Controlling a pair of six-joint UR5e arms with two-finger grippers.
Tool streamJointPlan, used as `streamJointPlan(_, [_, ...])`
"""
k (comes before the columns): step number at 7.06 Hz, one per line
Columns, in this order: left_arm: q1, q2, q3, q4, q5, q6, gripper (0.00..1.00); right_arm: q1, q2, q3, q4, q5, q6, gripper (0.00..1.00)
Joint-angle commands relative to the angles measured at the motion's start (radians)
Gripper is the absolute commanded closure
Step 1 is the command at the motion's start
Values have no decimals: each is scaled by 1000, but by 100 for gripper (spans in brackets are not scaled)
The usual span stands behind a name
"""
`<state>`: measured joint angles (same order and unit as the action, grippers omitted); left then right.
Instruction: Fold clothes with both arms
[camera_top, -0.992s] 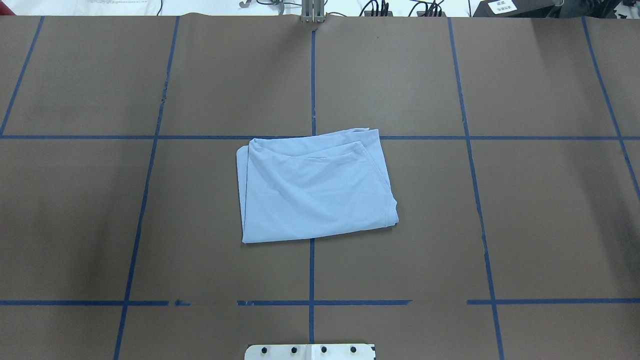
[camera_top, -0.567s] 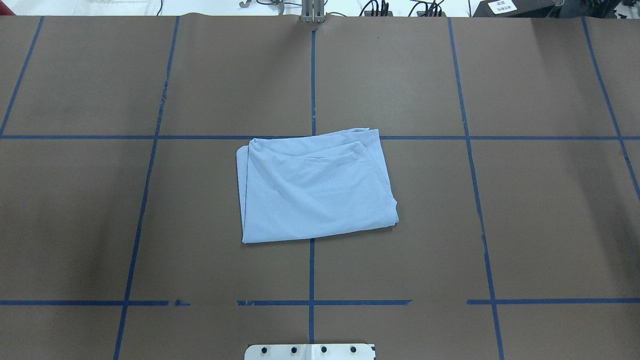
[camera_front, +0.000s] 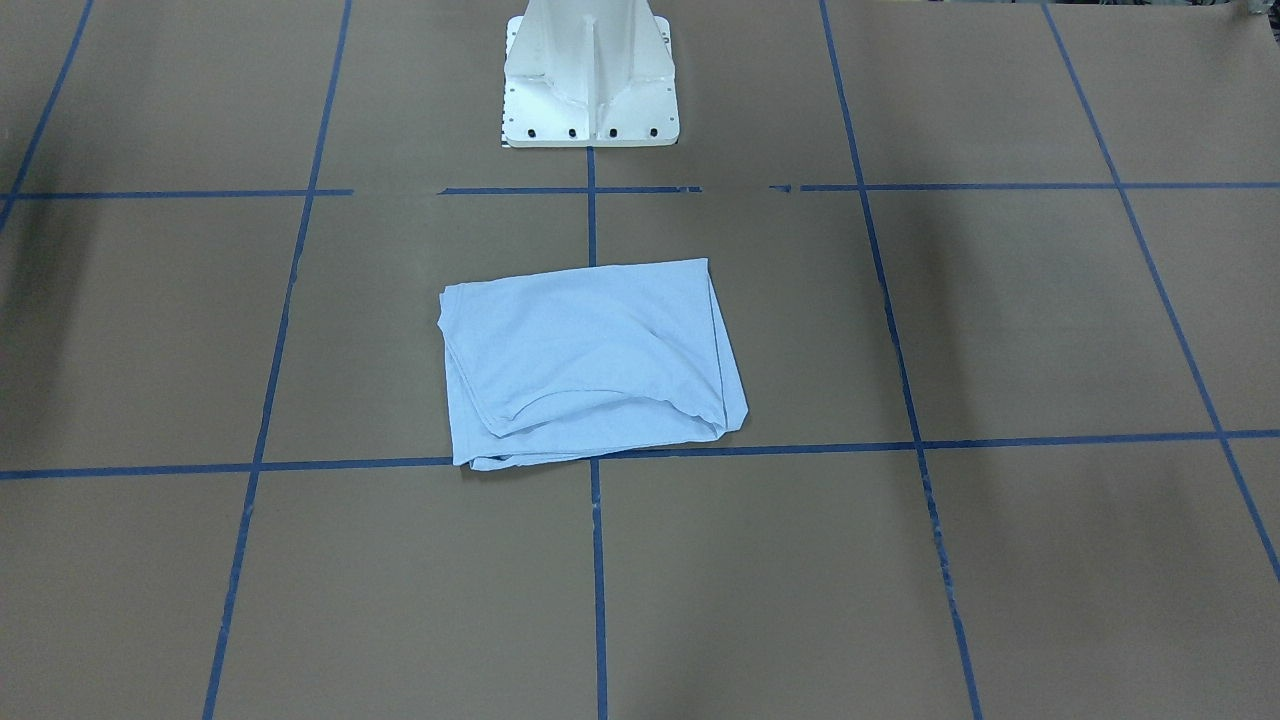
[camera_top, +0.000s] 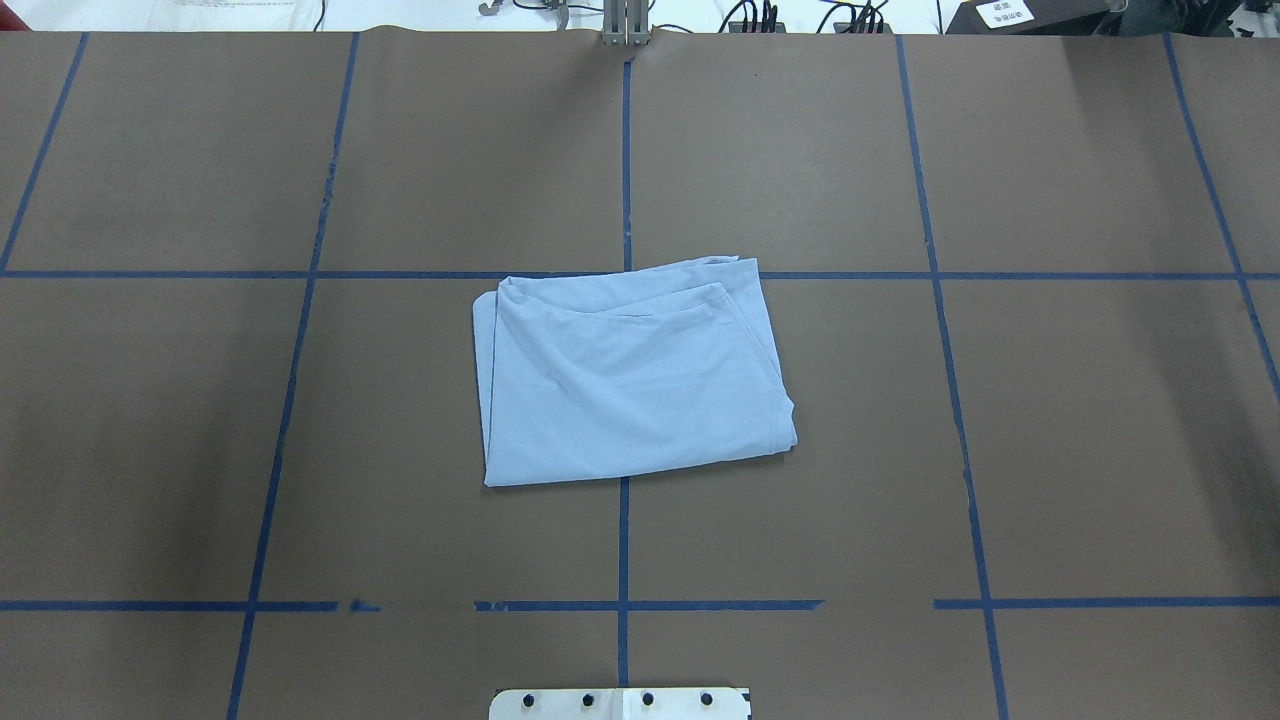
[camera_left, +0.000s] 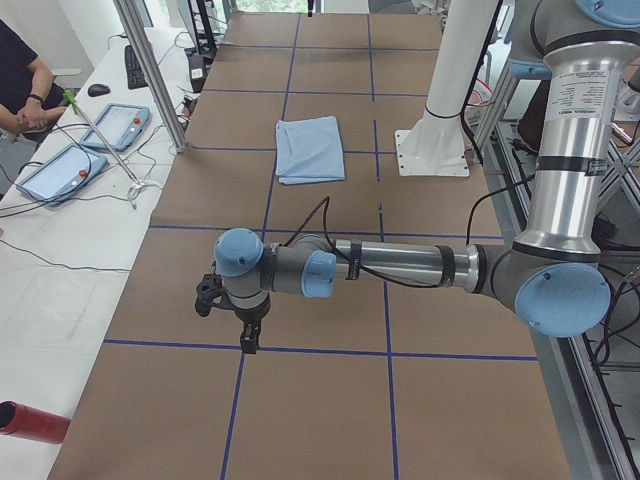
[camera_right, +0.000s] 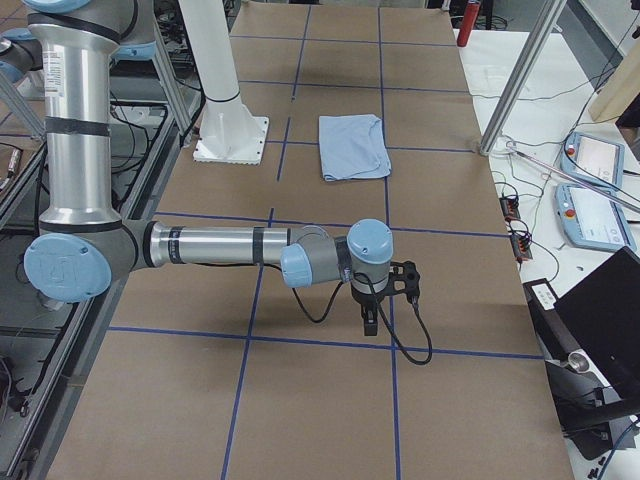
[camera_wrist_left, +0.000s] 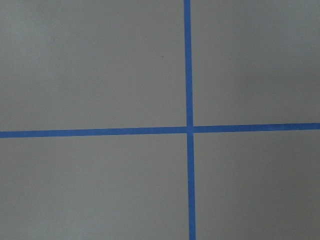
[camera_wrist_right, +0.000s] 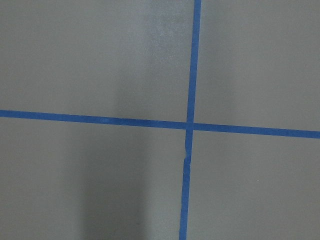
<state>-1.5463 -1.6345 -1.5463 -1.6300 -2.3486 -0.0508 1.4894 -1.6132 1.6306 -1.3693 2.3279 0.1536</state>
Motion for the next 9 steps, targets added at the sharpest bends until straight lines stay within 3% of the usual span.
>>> streamJointPlan(1, [0,1,0,-1,-11,2,0,2,-1,0,-1,4,0,0])
streamJointPlan(9, [0,1,-1,-4,-11,3,0,-7,6,34,-26,-1,4,0])
